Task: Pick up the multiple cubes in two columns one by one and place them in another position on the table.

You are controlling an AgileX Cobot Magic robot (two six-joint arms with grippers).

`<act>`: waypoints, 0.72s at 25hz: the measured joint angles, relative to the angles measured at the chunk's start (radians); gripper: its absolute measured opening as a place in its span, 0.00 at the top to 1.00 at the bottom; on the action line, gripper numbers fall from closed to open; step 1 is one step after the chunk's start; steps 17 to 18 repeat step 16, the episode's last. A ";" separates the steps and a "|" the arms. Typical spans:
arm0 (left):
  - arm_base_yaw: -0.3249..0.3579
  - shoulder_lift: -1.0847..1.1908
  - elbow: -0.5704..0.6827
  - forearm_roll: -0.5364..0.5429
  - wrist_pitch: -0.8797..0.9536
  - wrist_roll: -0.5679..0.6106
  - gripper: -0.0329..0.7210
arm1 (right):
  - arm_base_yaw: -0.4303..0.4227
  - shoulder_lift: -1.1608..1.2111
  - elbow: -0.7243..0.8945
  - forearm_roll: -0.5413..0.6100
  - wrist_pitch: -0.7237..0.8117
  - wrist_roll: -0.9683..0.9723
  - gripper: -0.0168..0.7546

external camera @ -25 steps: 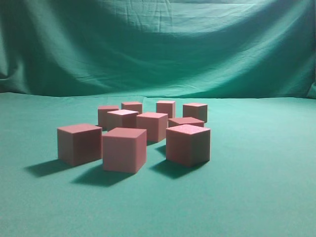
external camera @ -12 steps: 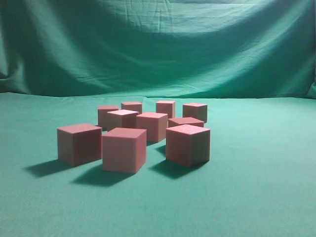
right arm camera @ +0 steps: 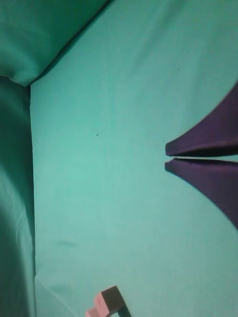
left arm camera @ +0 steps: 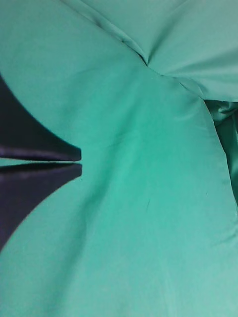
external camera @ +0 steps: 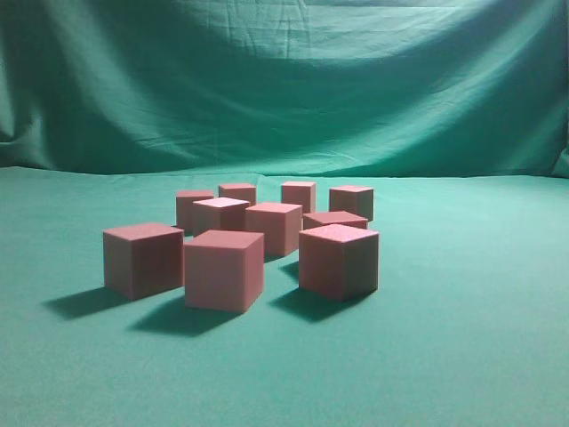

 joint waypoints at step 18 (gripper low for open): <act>0.000 0.000 0.000 0.000 0.000 0.000 0.96 | 0.000 0.000 0.000 -0.002 0.019 0.000 0.98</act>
